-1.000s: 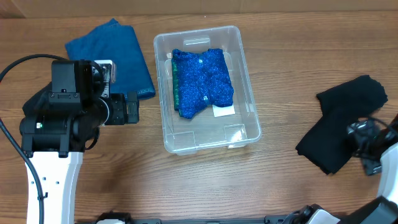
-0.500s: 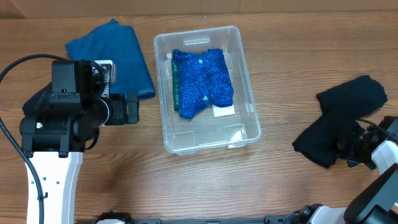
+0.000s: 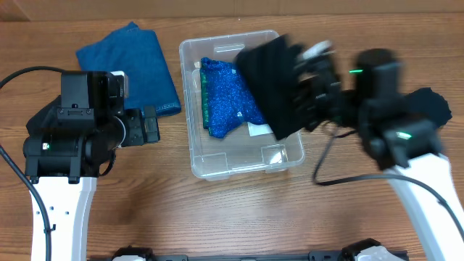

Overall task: Pack container
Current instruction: 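Place the black cloth into the bin's lower half and release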

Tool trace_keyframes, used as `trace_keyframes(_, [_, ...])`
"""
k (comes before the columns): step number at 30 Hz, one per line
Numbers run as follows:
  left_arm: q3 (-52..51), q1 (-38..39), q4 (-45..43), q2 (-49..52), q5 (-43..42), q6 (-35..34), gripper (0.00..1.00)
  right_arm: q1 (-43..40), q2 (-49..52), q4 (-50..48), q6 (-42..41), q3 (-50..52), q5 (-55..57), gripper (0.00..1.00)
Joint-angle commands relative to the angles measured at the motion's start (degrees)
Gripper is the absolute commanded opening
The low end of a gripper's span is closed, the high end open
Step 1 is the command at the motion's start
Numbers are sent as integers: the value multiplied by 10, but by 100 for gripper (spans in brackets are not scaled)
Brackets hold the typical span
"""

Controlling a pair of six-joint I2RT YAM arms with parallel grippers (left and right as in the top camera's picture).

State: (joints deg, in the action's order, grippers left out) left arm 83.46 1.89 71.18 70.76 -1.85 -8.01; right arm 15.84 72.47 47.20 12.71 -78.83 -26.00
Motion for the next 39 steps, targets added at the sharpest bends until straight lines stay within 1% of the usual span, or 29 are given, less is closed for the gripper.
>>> trace_keyframes(1, [13,4,15,1,61,-108,100,115,96,18,151,-6,95,4])
trace_keyframes(3, [13,4,17,1,63,-134,100,141,158,10,157,-6,125,4])
trace_keyframes(5, [11,4,18,1,63,-134,100,150,208,17,164,-6,122,4])
trace_keyframes(7, [10,4,22,1,66,-134,100,158,248,82,245,-6,93,4])
trace_keyframes(9, [10,4,21,1,66,-134,100,160,271,116,281,-6,95,4])
trace_keyframes(10, [10,4,21,1,66,-134,100,160,276,115,283,-6,97,4])
trace_keyframes(12, [10,4,21,1,66,-134,100,159,282,99,313,-6,105,4])
trace_keyframes(13, [10,4,21,1,65,-134,100,159,285,85,308,-6,124,4])
trace_keyframes(14, [10,4,21,1,65,-134,100,159,287,58,266,-6,165,86])
trace_keyframes(15, [10,4,21,1,65,-134,100,159,288,16,209,-6,224,100])
trace_keyframes(17, [10,4,23,1,65,-134,100,159,280,-83,16,-8,457,100])
trace_keyframes(18, [10,4,23,1,65,-134,100,160,268,-102,-24,-8,501,100])
trace_keyframes(21, [10,4,23,1,66,-134,100,160,208,-113,-76,-8,505,100])
trace_keyframes(23, [10,4,23,1,68,-131,100,135,152,-72,-216,-8,544,100])
trace_keyframes(24, [10,4,23,1,69,-131,100,112,136,-40,-283,-8,542,100])
trace_keyframes(25, [10,4,23,1,70,-130,100,79,128,7,-325,-8,525,95])
trace_keyframes(26, [10,4,23,1,70,-130,100,60,128,49,-347,-7,506,85])
trace_keyframes(27, [10,4,23,1,70,-130,100,28,131,87,-359,3,475,59])
trace_keyframes(28, [10,4,23,1,70,-130,100,9,132,111,-359,21,425,43])
trace_keyframes(29, [10,4,23,1,70,-130,100,2,134,124,-358,45,382,34])
trace_keyframes(31, [10,4,23,1,70,-130,100,6,134,125,-348,85,343,33])
trace_keyframes(32, [10,4,23,1,70,-130,100,12,134,123,-323,103,320,33])
trace_keyframes(35, [10,4,23,1,70,-130,100,30,134,121,-206,114,227,35])
trace_keyframes(37, [10,4,23,1,70,-130,100,30,134,116,-199,114,226,34])
trace_keyframes(39, [10,4,23,1,70,-130,100,28,134,99,-184,114,199,34])
